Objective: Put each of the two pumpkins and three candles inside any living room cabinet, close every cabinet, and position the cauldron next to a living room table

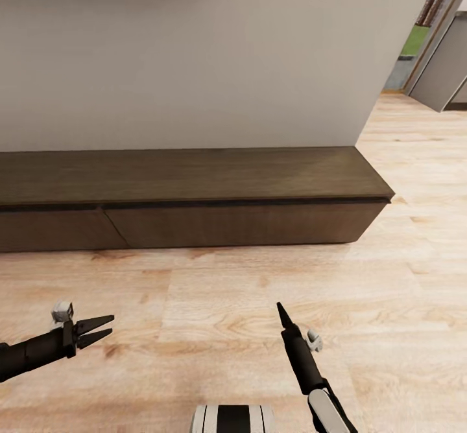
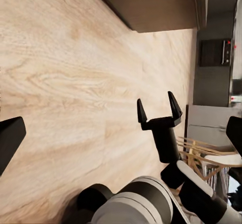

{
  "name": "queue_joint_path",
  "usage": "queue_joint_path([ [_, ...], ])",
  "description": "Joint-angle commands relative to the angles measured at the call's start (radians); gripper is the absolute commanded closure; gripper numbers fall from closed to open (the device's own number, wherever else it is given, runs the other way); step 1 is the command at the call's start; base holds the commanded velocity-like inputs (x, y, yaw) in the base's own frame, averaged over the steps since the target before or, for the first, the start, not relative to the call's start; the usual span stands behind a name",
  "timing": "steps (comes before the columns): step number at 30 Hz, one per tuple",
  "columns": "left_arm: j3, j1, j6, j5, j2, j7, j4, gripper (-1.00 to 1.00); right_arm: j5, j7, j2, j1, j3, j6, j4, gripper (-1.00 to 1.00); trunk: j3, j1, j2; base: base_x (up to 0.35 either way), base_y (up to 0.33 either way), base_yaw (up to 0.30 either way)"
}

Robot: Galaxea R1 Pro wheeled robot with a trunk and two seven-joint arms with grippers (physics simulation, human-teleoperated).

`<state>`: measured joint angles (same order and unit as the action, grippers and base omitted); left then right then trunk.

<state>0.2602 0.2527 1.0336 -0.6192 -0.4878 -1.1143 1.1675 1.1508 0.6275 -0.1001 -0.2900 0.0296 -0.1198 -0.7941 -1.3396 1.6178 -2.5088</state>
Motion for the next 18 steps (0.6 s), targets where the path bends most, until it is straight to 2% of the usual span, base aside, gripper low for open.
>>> queue_joint_path([
  [1, 0.001, 0.000, 0.005, 0.000, 0.000, -0.006, -0.001, -1.00, 0.010, 0.007, 0.000, -0.001, 0.003, -0.004, 0.001, -1.00, -0.005, 0.000, -0.001, 0.000, 0.000, 0.000],
  [4, 0.003, 0.000, 0.001, 0.000, 0.000, -0.048, -0.002, -1.00, 0.024, 0.067, 0.001, -0.001, 0.002, -0.003, 0.002, -1.00, -0.016, 0.002, -0.001, 0.000, 0.000, 0.000],
  [7, 0.002, 0.000, -0.001, 0.001, 0.001, -0.078, -0.003, -1.00, 0.056, 0.106, 0.009, -0.002, 0.002, 0.004, 0.002, -1.00, -0.028, 0.003, -0.002, 0.000, 0.000, 0.000],
  [12, 0.002, 0.000, 0.000, 0.001, 0.001, -0.092, -0.002, -1.00, 0.095, 0.135, 0.020, -0.001, 0.001, 0.043, 0.003, -1.00, -0.047, 0.005, -0.003, 0.000, 0.000, 0.000],
  [15, 0.002, 0.000, 0.000, 0.000, 0.001, -0.095, -0.002, -1.00, 0.128, 0.177, 0.025, 0.000, -0.003, 0.053, 0.003, -1.00, -0.059, 0.007, -0.004, 0.000, 0.000, 0.000],
  [18, 0.001, 0.000, 0.000, 0.000, 0.001, -0.104, -0.002, -1.00, 0.138, 0.218, 0.033, 0.000, -0.005, 0.056, 0.004, -1.00, -0.059, 0.007, -0.004, 0.000, 0.000, 0.000],
])
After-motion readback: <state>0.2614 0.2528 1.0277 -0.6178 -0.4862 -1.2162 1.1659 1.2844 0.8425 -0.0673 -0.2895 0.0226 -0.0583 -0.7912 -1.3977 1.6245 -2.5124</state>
